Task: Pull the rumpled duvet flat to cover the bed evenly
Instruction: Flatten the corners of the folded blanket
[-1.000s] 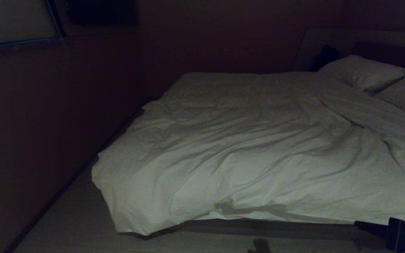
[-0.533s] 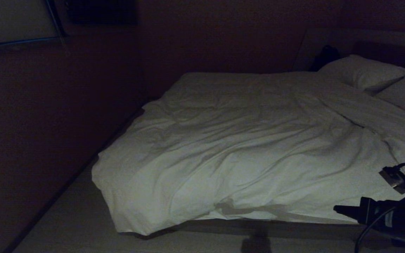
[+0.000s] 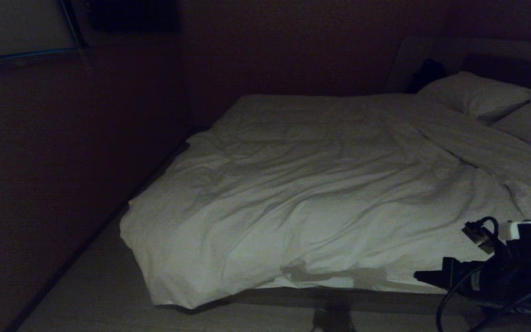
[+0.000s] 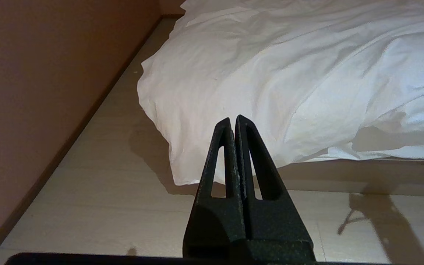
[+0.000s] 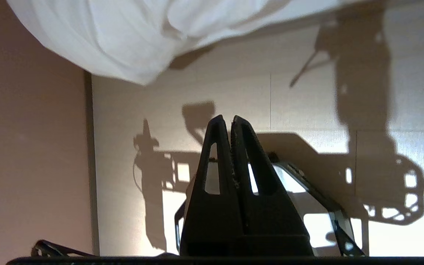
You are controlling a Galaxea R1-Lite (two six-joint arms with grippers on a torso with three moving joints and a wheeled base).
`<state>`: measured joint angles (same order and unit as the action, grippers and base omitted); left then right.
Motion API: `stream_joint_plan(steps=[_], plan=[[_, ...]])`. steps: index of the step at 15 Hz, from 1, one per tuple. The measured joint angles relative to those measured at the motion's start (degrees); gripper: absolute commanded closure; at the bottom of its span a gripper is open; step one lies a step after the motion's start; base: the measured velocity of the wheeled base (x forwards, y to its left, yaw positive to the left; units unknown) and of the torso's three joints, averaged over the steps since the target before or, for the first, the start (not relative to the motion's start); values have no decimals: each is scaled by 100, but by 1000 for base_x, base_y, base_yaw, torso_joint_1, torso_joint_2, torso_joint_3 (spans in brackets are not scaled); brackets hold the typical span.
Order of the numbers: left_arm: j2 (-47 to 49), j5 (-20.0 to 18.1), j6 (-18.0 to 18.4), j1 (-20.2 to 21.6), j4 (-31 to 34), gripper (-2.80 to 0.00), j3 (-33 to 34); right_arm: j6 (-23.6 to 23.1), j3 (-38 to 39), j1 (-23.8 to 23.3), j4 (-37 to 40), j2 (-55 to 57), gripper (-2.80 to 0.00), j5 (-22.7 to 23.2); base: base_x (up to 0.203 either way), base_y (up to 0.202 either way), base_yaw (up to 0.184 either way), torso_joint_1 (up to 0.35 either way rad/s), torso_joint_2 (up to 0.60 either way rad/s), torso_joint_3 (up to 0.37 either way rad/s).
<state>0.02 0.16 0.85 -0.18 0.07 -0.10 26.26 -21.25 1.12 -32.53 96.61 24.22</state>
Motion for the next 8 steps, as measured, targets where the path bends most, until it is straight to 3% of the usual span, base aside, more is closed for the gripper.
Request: stream_joint_plan(steps=[8], plan=[[0,0,7,0,-5,0,0,-22,-124,595,-935,1319,0,-281,0,0,0,0,0,0]])
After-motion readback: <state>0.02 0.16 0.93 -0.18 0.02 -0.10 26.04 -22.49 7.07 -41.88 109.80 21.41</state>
